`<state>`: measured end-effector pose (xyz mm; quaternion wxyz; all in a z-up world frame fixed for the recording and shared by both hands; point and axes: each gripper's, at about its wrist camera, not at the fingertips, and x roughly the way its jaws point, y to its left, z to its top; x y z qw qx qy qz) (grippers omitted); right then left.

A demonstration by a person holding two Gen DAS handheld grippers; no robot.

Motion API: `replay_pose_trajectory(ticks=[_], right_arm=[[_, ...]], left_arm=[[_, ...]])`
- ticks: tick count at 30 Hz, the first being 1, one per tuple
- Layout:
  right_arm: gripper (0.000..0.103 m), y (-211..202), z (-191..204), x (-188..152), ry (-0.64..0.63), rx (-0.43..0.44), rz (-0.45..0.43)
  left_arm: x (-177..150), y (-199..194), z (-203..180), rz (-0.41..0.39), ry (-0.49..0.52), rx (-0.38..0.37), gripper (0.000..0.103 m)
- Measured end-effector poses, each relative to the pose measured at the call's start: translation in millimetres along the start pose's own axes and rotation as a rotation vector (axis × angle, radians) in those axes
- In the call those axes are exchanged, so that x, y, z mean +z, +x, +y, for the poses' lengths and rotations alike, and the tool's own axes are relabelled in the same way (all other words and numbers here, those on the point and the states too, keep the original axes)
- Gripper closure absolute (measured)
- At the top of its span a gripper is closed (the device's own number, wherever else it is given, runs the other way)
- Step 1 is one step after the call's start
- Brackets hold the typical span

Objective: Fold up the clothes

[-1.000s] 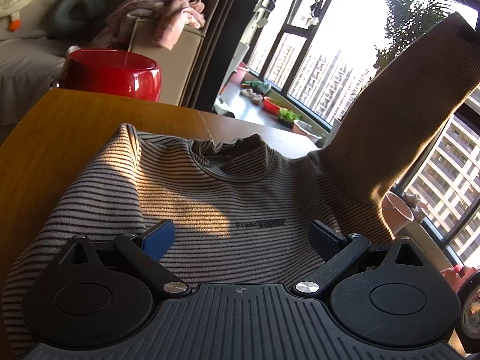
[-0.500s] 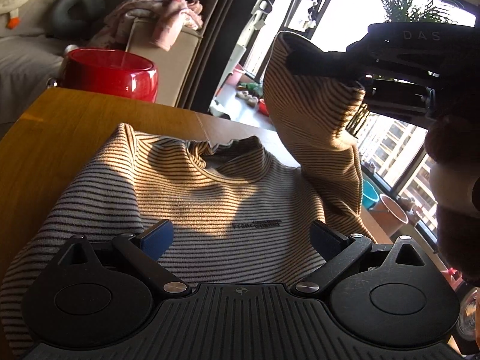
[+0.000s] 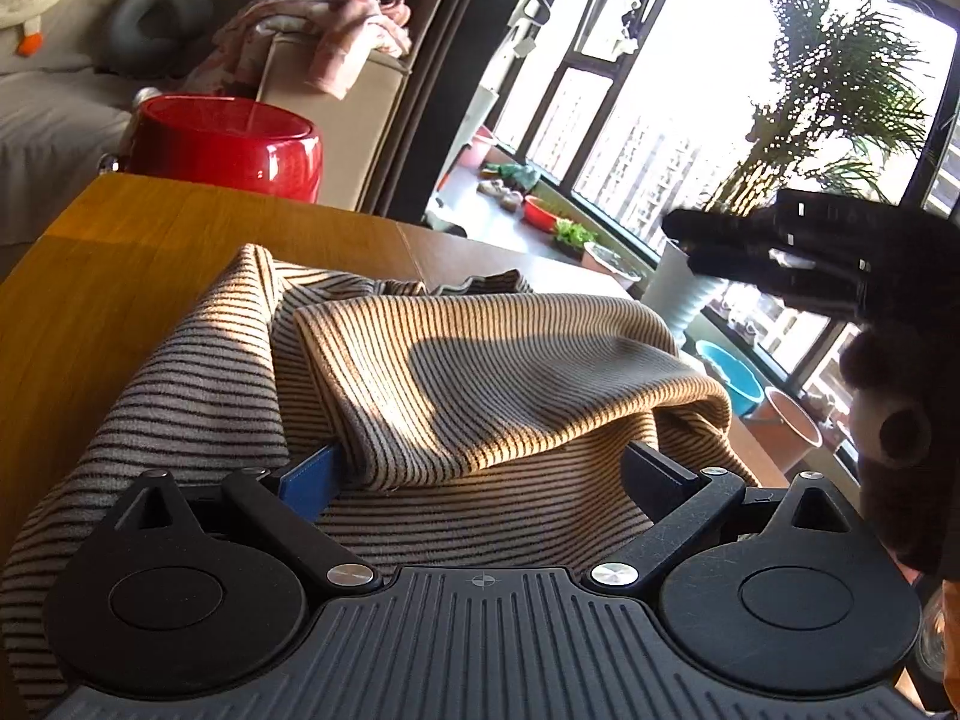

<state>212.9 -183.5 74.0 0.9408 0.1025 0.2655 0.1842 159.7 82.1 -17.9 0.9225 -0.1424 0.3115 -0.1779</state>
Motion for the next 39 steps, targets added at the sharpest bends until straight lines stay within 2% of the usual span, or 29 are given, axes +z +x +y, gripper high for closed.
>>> replay_pose_trajectory(ticks=[1, 4, 6, 9, 12, 14, 16, 19, 21, 23, 25, 26, 28, 29, 32, 35, 39], right_arm=[[0.059, 2, -12, -6, 0.021, -0.032, 0.015], [0.06, 12, -52, -44, 0.104, -0.128, 0.146], [0.059, 8, -68, -68, 0.097, -0.144, 0.123], [0.059, -1, -74, -77, 0.112, -0.116, 0.104], [0.058, -5, -70, -80, 0.079, -0.12, 0.095], [0.058, -5, -67, -80, 0.063, -0.126, 0.094], [0.057, -5, -63, -78, 0.049, -0.132, 0.089], [0.057, -8, -55, -75, 0.009, -0.154, 0.072], [0.057, -14, -44, -73, -0.048, -0.178, 0.047], [0.057, -23, -31, -72, -0.122, -0.185, 0.009], [0.057, -28, -18, -70, -0.18, -0.16, -0.003], [0.057, -26, -14, -69, -0.189, -0.147, 0.022], [0.054, -13, -14, -69, -0.187, -0.125, 0.132], [0.054, -14, -9, -70, -0.21, -0.133, 0.136], [0.054, -18, 5, -74, -0.279, -0.157, 0.15], [0.052, -43, 30, -74, -0.277, 0.013, 0.144], [0.046, -60, 77, -95, -0.334, 0.236, 0.21]], left_arm=[[0, 1, 0, 0.004, 0.002, 0.015, 0.008], [2, 3, -2, 0.014, 0.014, 0.053, 0.014], [3, 4, -3, 0.015, 0.02, 0.08, 0.019], [7, 6, -4, 0.015, 0.028, 0.129, 0.034], [10, 7, -4, 0.016, 0.037, 0.181, 0.053], [14, 7, 1, 0.015, 0.029, 0.208, 0.073], [18, 7, 9, 0.015, 0.006, 0.227, 0.076], [23, 2, 14, 0.014, -0.002, 0.239, 0.076], [24, -6, 13, 0.021, -0.008, 0.22, 0.075], [25, -16, 10, 0.026, -0.023, 0.192, 0.06], [25, -24, 8, 0.026, -0.04, 0.172, 0.052], [26, -28, 6, 0.026, -0.049, 0.164, 0.047], [27, -37, 5, 0.018, -0.069, 0.155, 0.039], [27, -42, 5, 0.014, -0.077, 0.151, 0.031], [30, -55, 4, 0.001, -0.076, 0.146, 0.023], [37, -66, 4, -0.015, -0.078, 0.138, 0.017], [44, -79, 4, -0.038, -0.076, 0.12, 0.012]])
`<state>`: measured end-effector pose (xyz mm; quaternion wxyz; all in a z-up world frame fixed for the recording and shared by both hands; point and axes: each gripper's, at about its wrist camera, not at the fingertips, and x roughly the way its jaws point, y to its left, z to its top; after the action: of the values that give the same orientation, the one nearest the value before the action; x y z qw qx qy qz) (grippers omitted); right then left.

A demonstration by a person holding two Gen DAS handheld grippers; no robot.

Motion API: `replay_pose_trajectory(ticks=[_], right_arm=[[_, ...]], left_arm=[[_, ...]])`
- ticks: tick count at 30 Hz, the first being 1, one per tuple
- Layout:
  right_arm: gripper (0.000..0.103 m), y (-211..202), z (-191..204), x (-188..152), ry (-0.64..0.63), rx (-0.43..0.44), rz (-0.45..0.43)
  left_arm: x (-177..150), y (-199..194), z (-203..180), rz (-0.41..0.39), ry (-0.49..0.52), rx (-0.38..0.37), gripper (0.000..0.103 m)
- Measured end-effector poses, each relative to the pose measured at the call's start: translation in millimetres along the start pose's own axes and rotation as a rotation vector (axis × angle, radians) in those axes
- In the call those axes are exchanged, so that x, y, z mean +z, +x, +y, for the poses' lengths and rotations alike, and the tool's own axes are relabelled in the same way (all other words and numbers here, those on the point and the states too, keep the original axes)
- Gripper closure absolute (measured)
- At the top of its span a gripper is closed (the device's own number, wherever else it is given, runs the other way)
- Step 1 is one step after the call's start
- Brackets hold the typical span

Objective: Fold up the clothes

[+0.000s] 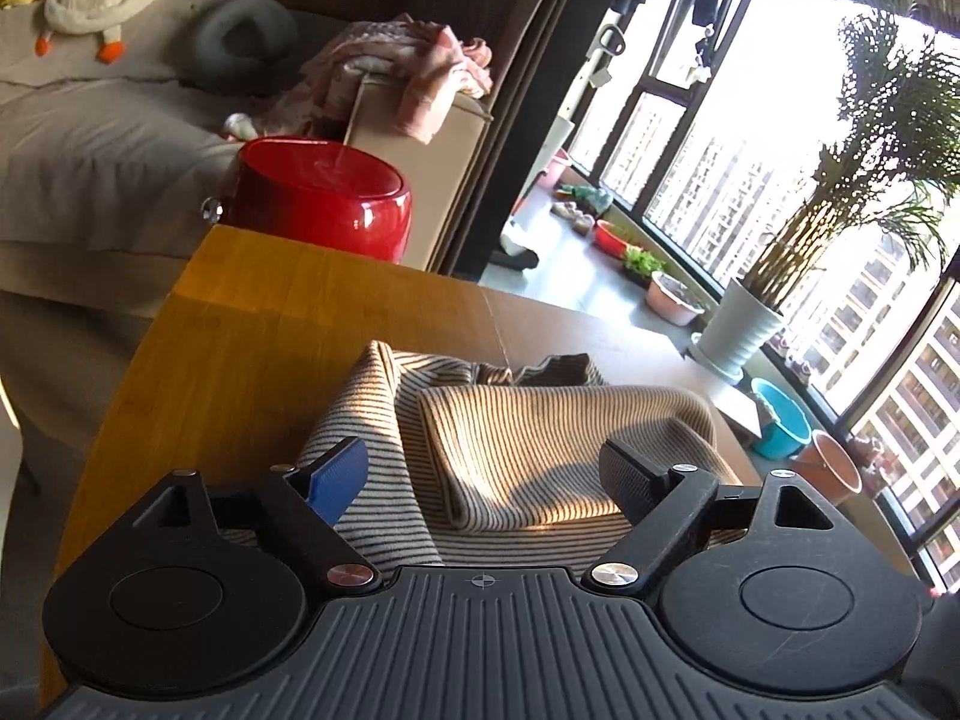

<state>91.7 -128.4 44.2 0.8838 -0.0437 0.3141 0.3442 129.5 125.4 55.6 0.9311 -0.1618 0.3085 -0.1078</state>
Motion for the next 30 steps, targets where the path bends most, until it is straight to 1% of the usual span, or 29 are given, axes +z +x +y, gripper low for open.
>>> replay_pose_trajectory(ticks=[2, 3, 4, 6, 7, 8, 9, 10, 11, 12, 13, 15, 17, 19, 21, 24, 26, 27, 30], right_arm=[[0.041, 9, 25, -6, -0.034, 0.067, 0.034], [0.037, 16, 34, -10, -0.047, 0.084, 0.05], [0.036, 24, 43, -13, -0.053, 0.094, 0.067], [0.036, 38, 56, -19, -0.052, 0.113, 0.095], [0.033, 43, 60, -21, -0.045, 0.122, 0.106], [0.036, 44, 67, -24, -0.074, 0.112, 0.089], [0.05, 43, 70, -23, -0.102, 0.092, 0.083], [0.072, 42, 74, -23, -0.129, 0.072, 0.078], [0.082, 41, 77, -22, -0.157, 0.052, 0.073], [0.096, 37, 72, -18, -0.143, 0.059, 0.065], [0.1, 33, 67, -14, -0.129, 0.065, 0.058], [0.1, 20, 60, -1, -0.118, 0.064, 0.011], [0.1, 6, 55, 13, -0.132, 0.026, -0.055], [0.1, -7, 43, 28, -0.098, 0.0, -0.103], [0.1, -15, 36, 33, -0.075, -0.024, -0.124], [0.1, -22, 29, 34, -0.084, -0.062, -0.137], [0.103, -29, 19, 40, -0.089, -0.116, -0.168], [0.103, -33, 13, 44, -0.088, -0.148, -0.191], [0.103, -40, -15, 60, -0.087, -0.286, -0.255]], left_arm=[[2, -5, 0, -0.008, 0.004, 0.002, 0.01], [2, -7, 1, -0.009, 0.005, 0.003, 0.01], [2, -8, 2, -0.008, 0.005, 0.005, 0.009], [-1, -10, 4, -0.003, 0.006, 0.007, 0.008], [-1, -10, 6, -0.001, 0.005, 0.009, 0.008], [-2, -10, 8, 0.0, 0.001, 0.01, 0.008], [-1, -10, 9, -0.001, -0.004, 0.011, 0.008], [-1, -10, 11, -0.003, -0.009, 0.012, 0.008], [0, -11, 12, -0.008, -0.014, 0.012, 0.008], [2, -12, 12, -0.014, -0.018, 0.012, 0.008], [4, -13, 13, -0.021, -0.022, 0.011, 0.008], [6, -16, 13, -0.034, -0.026, 0.011, 0.008], [9, -18, 12, -0.044, -0.03, 0.01, 0.008], [10, -17, 12, -0.045, -0.031, 0.01, 0.008], [10, -16, 13, -0.043, -0.032, 0.012, 0.008], [8, -13, 13, -0.029, -0.03, 0.013, 0.008], [6, -11, 14, -0.021, -0.029, 0.014, 0.008], [6, -9, 14, -0.018, -0.03, 0.013, 0.007], [5, -5, 12, -0.008, -0.028, 0.008, 0.007]])
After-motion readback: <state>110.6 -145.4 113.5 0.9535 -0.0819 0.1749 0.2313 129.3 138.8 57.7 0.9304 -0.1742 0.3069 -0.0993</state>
